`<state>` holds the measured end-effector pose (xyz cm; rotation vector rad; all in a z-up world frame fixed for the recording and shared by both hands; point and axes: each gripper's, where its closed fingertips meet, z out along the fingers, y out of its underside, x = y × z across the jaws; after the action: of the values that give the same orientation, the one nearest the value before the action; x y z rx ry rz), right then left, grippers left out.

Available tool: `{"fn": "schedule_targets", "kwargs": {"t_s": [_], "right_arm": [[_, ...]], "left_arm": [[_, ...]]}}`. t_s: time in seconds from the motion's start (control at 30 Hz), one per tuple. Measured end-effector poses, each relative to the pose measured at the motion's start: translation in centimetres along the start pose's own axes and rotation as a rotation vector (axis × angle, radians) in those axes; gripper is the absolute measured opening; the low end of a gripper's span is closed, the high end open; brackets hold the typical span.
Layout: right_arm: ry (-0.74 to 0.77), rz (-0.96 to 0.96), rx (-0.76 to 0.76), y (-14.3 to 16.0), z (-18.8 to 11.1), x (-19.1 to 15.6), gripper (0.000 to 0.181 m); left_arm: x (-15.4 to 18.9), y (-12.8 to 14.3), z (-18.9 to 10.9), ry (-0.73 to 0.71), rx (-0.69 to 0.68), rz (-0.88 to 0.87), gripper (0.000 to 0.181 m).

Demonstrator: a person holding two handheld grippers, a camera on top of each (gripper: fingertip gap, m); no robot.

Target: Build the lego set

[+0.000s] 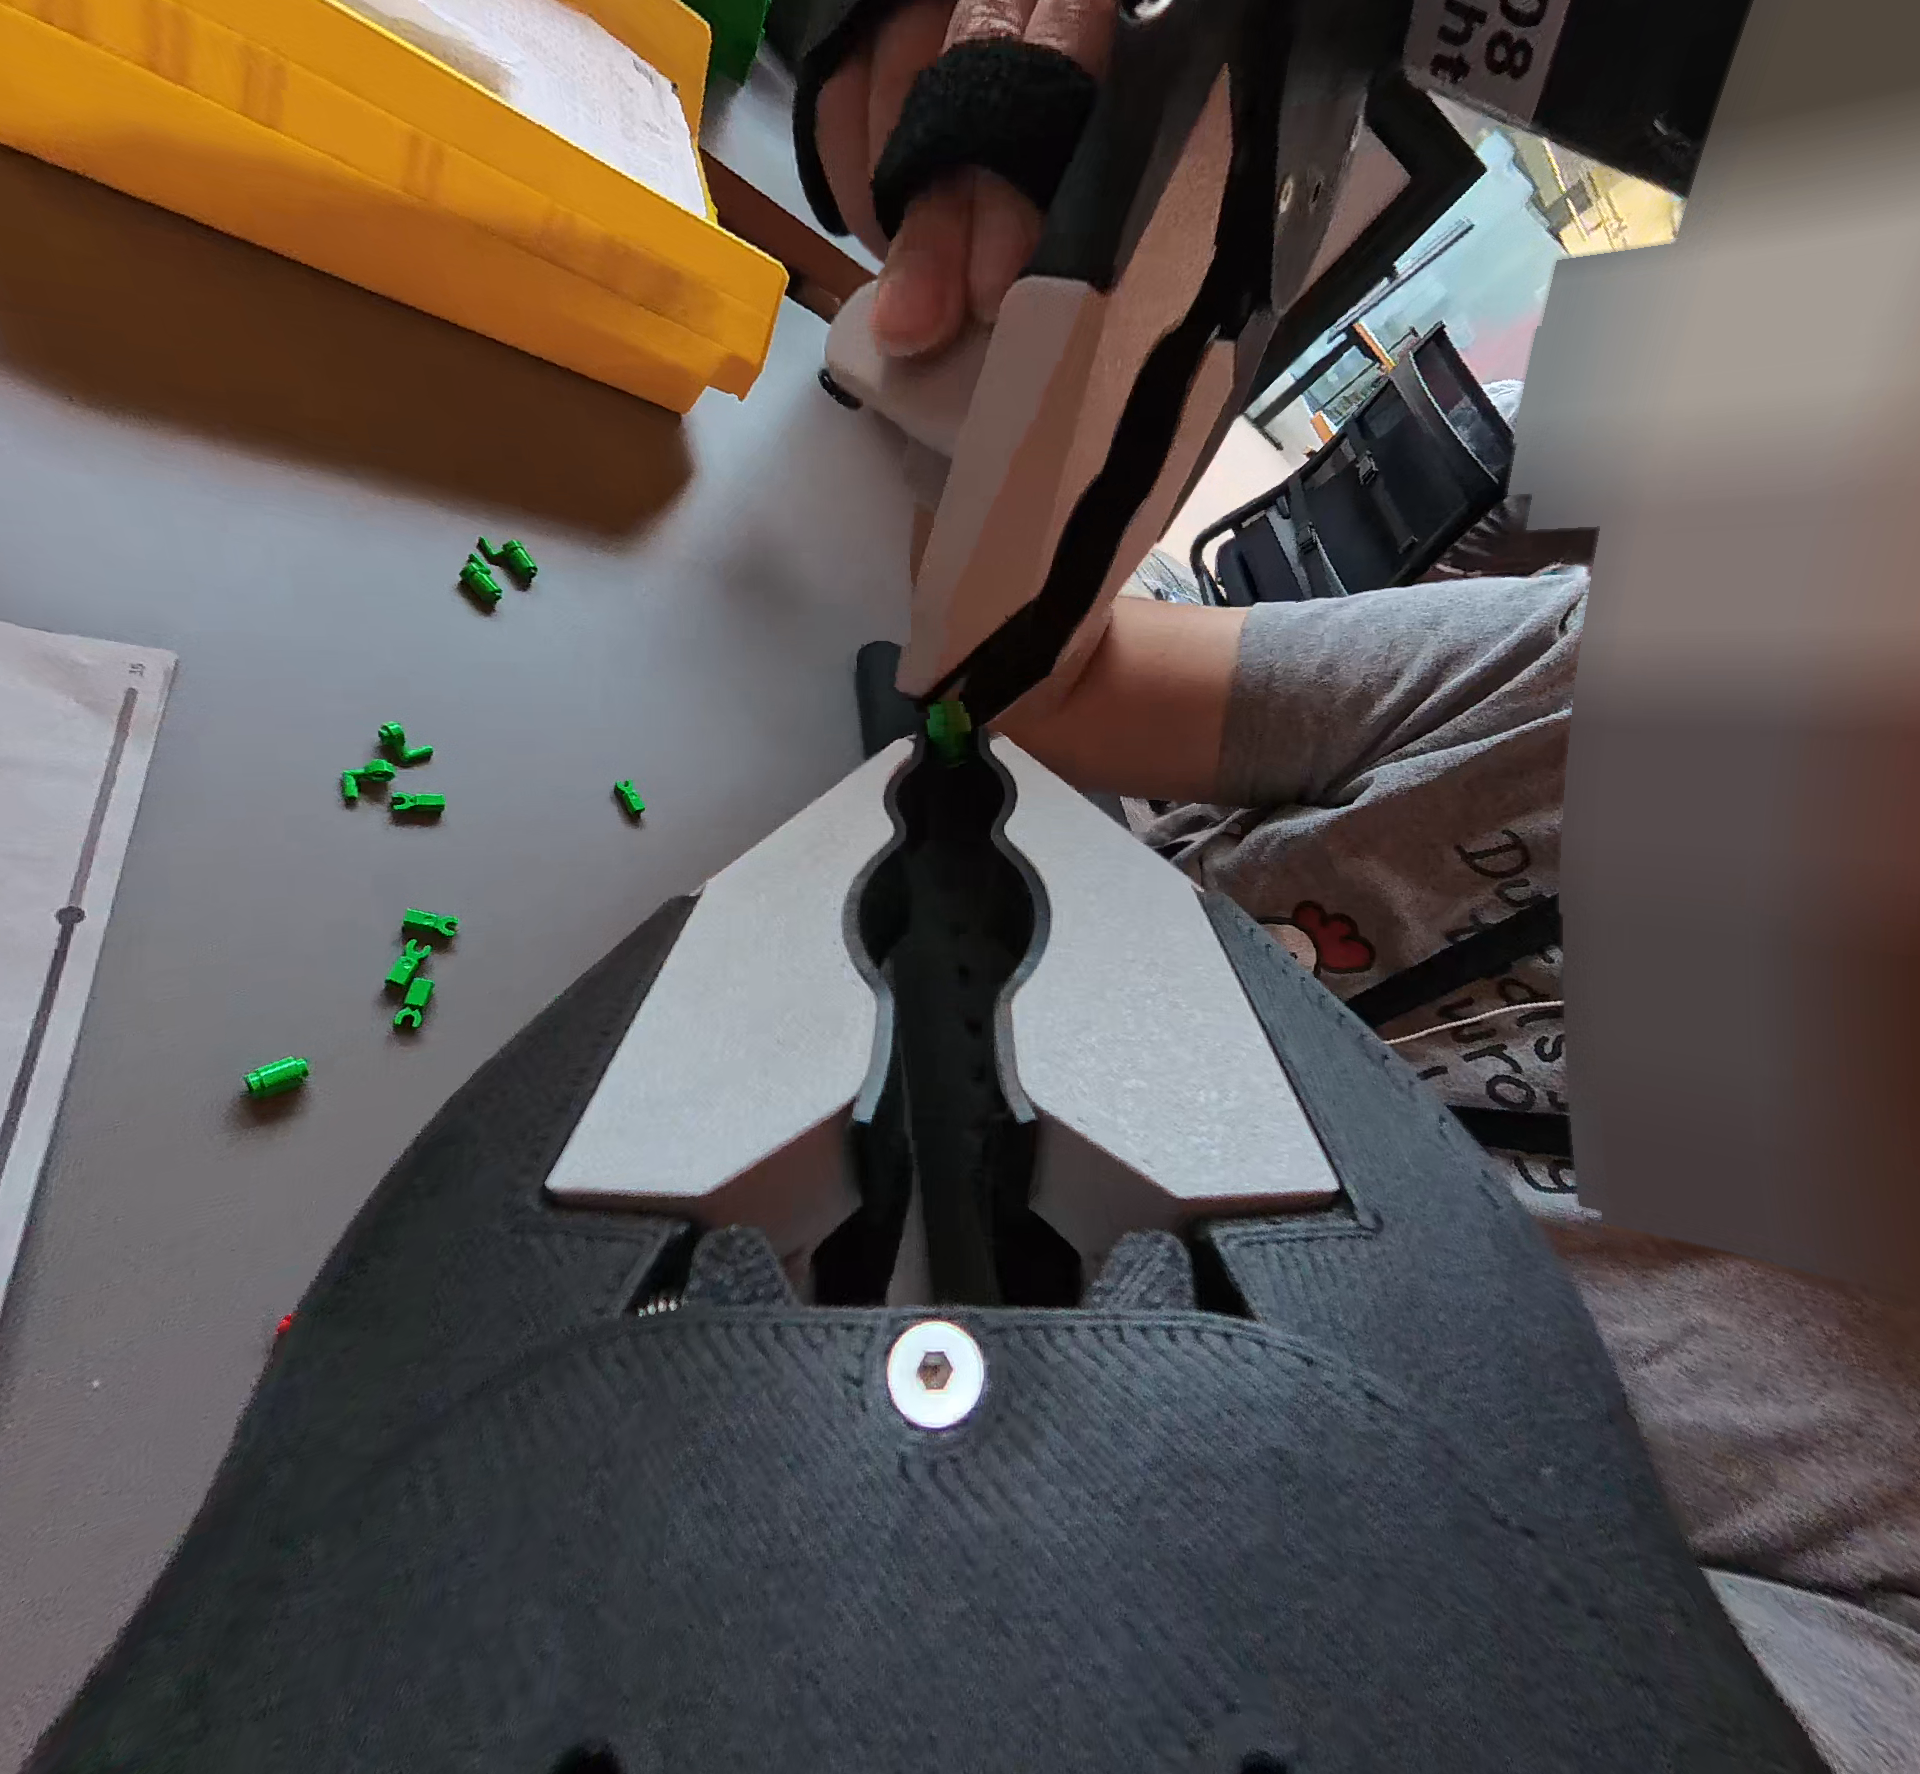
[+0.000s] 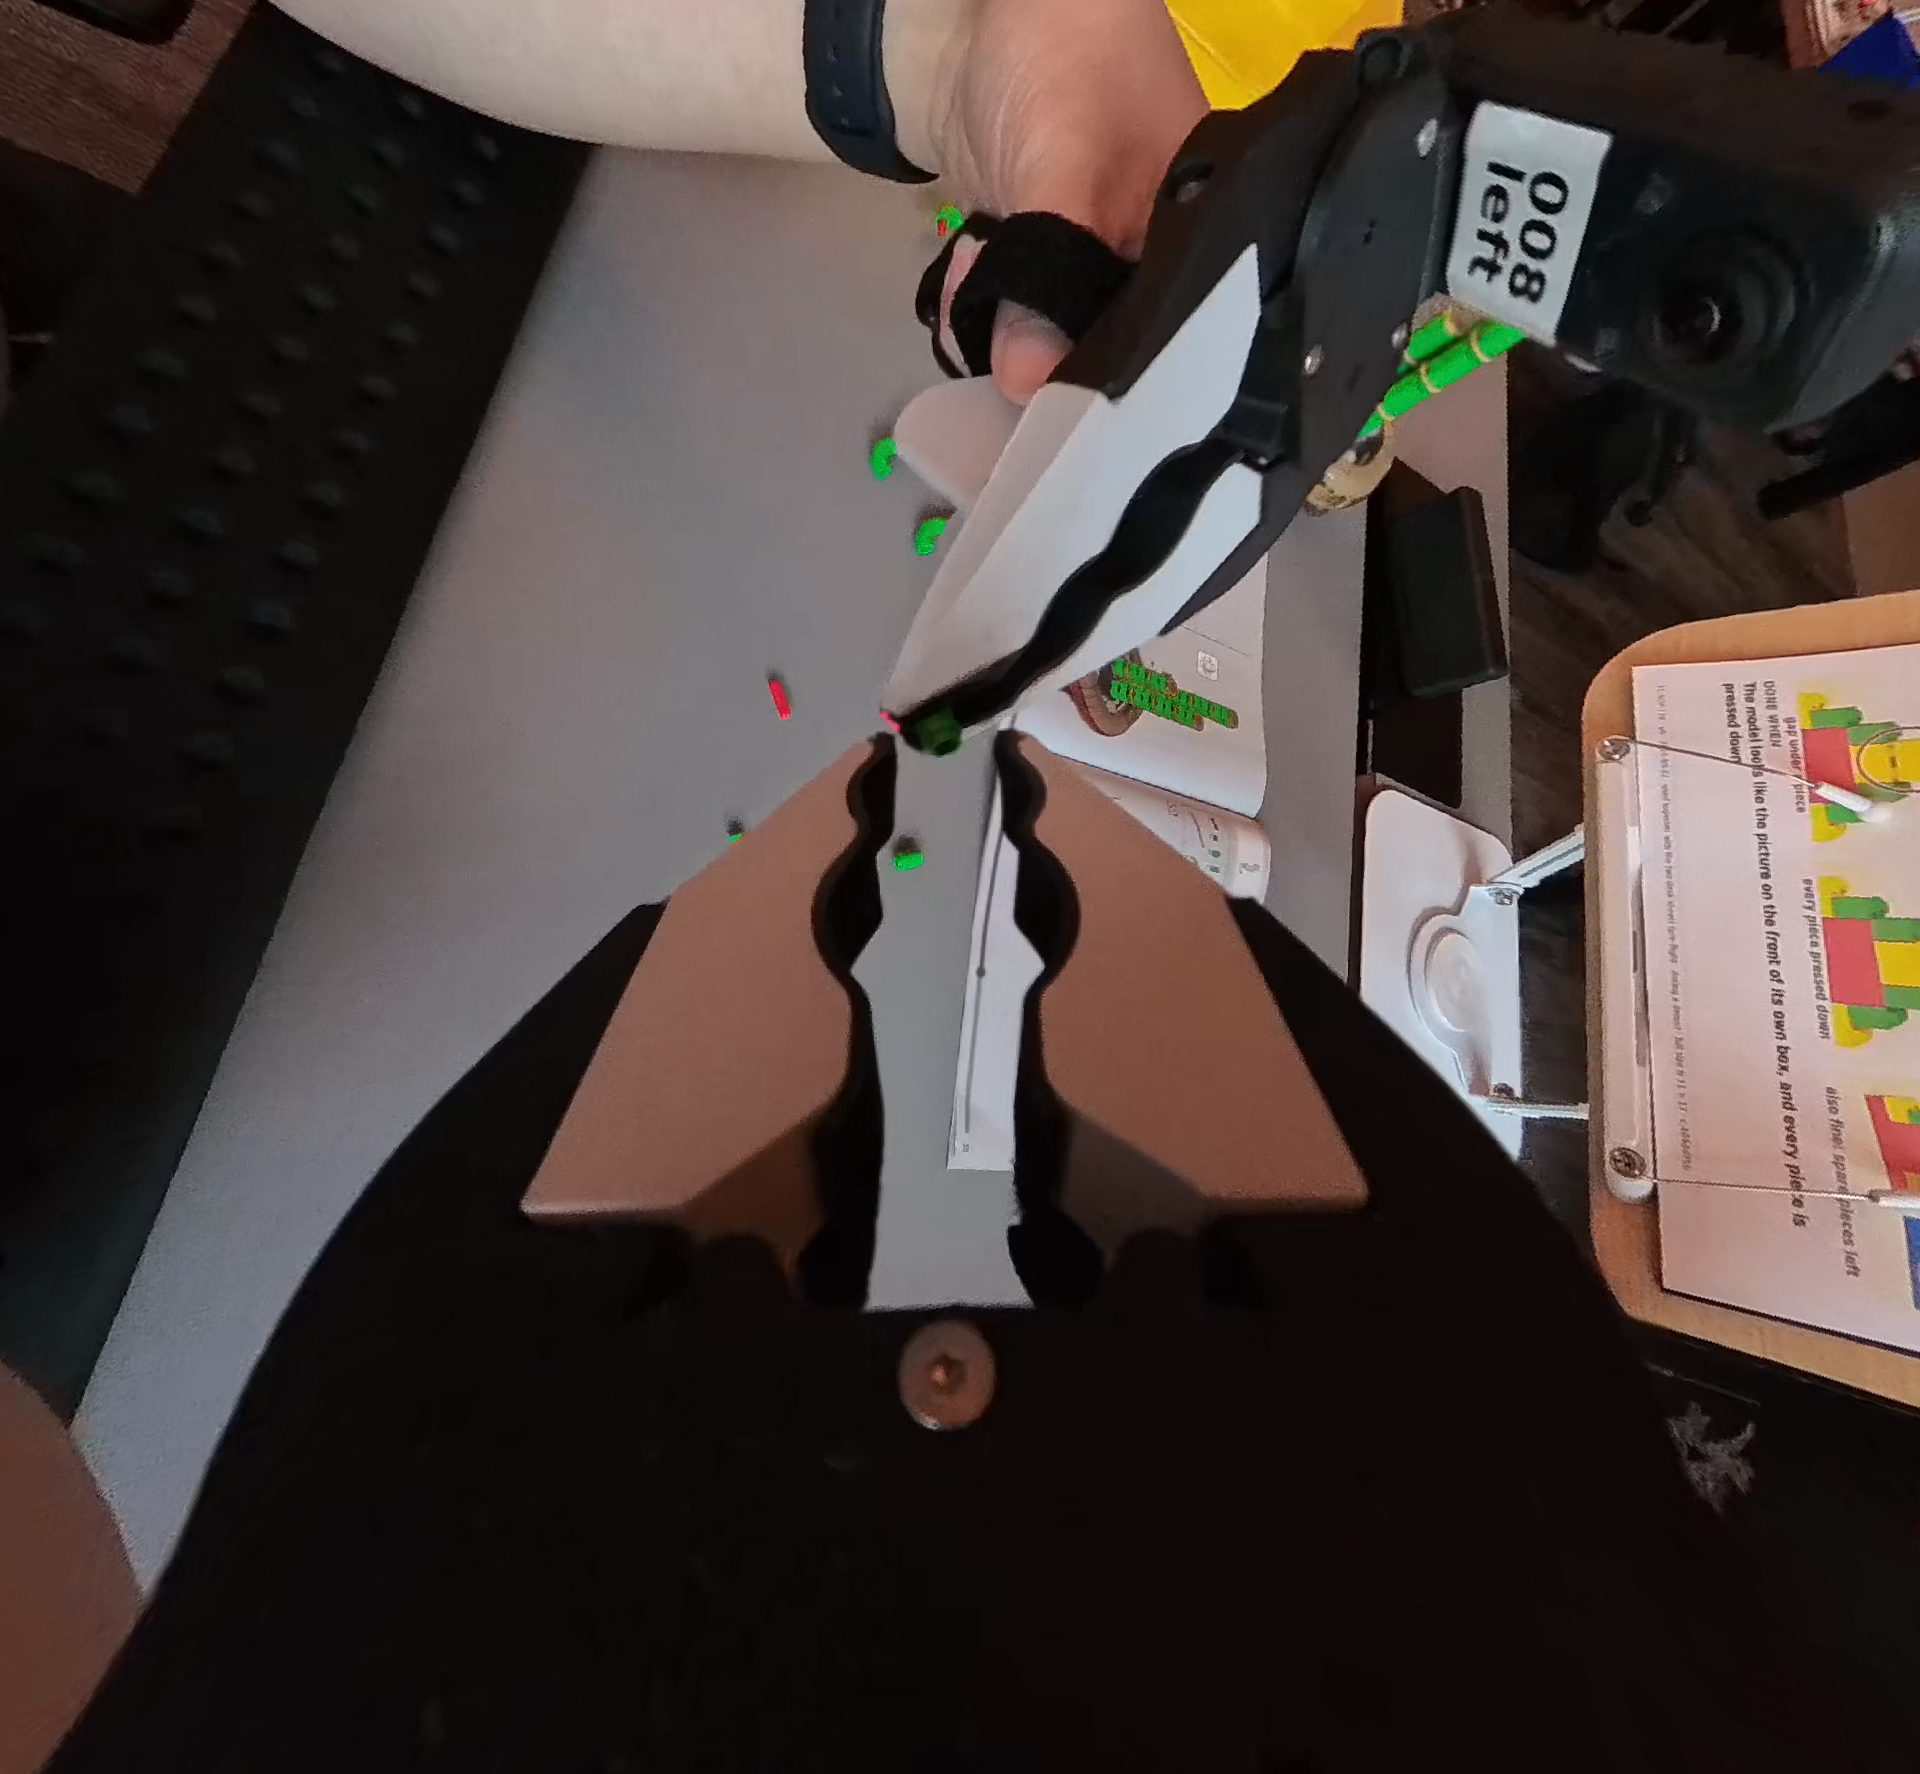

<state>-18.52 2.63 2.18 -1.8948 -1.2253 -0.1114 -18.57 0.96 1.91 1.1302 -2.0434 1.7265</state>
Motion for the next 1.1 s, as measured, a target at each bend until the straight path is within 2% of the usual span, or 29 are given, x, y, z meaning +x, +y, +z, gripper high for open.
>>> {"fn": "schedule_targets", "kwargs": {"t_s": [0.1, 0.17, 0.3, 0.37, 0.53, 0.6, 0.67, 0.9, 1.1], "right_arm": [[0.103, 0.035, -0.004, 0.6, -1.3, 1.6, 0.032], [0.222, 0.114, -0.017, 1.4, -2.8, 3.4, 0.032], [0.49, 0.492, -0.115, 5.6, -4.9, 7.1, 0.029], [0.546, 0.684, -0.162, 8.7, -4.0, 6.1, 0.029], [0.569, 0.959, -0.227, 16.7, 0.5, -1.4, 0.02], [0.533, 1.073, -0.199, 17.9, 2.3, -3.7, 0.018], [0.507, 1.103, -0.209, 18.4, 3.6, -5.0, 0.016], [0.507, 1.07, -0.283, 19.4, 5.0, -4.7, 0.013], [0.492, 1.117, -0.317, 20.1, 5.9, -4.8, 0.014]], "left_arm": [[-0.7, -0.9, -1.1, -0.04, 0.062, 0.001, 0.006], [-1.2, -2.0, -2.4, -0.082, 0.136, -0.001, 0.006], [-2.6, -3.6, -5.4, -0.236, 0.255, 0.027, 0.006], [-2.3, -4.2, -6.5, -0.263, 0.294, 0.044, 0.006], [-1.1, -4.8, -7.7, -0.283, 0.327, 0.076, 0.006], [-0.9, -4.8, -7.6, -0.29, 0.324, 0.085, 0.006], [-0.7, -4.8, -7.4, -0.281, 0.318, 0.086, 0.006], [-0.1, -4.8, -7.0, -0.269, 0.305, 0.093, 0.006], [0.4, -4.8, -7.3, -0.265, 0.312, 0.099, 0.005]]}}
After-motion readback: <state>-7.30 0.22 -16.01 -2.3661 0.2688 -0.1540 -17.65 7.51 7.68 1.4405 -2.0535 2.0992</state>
